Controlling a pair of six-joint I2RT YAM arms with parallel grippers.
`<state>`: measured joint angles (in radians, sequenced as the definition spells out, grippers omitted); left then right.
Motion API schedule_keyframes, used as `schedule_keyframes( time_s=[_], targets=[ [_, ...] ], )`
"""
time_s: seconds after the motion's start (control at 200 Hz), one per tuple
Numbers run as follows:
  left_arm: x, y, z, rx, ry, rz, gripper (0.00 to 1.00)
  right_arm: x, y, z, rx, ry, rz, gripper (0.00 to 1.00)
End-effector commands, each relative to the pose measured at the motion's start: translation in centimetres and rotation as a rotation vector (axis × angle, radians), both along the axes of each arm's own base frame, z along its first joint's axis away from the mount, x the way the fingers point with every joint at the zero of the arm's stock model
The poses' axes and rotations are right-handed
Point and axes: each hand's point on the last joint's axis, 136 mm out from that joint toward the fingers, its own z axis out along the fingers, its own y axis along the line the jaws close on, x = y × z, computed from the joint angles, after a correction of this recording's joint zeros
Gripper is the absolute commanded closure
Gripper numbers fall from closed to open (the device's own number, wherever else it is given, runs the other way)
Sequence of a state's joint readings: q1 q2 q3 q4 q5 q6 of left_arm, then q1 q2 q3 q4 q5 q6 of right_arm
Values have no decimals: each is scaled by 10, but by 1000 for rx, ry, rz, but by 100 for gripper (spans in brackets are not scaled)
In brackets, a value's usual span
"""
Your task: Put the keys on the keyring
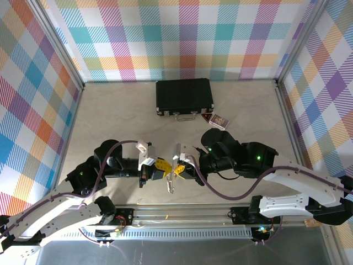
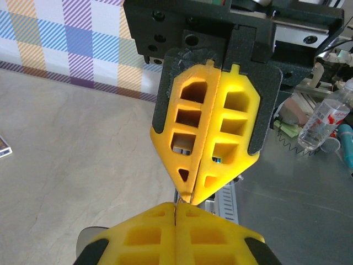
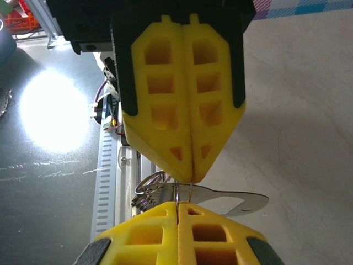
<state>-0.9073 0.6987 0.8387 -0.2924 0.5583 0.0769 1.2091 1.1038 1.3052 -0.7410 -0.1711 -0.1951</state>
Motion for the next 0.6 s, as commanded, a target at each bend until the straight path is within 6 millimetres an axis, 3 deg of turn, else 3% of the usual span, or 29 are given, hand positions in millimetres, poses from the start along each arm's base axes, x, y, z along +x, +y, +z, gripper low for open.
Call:
schedule_keyframes(
  time_s=[0.0,0.425,0.595],
  targets=[
    [3,-1,29,-110,-59,12,100,-15,3,-3,8,-23,77,100],
    [2,3,31,-120,-54,29,100,-9,0,-2,28,-102,38,100],
    [3,3,30,-126,-55,36,100,-6,-3,5,69,-115,8,81]
  ],
)
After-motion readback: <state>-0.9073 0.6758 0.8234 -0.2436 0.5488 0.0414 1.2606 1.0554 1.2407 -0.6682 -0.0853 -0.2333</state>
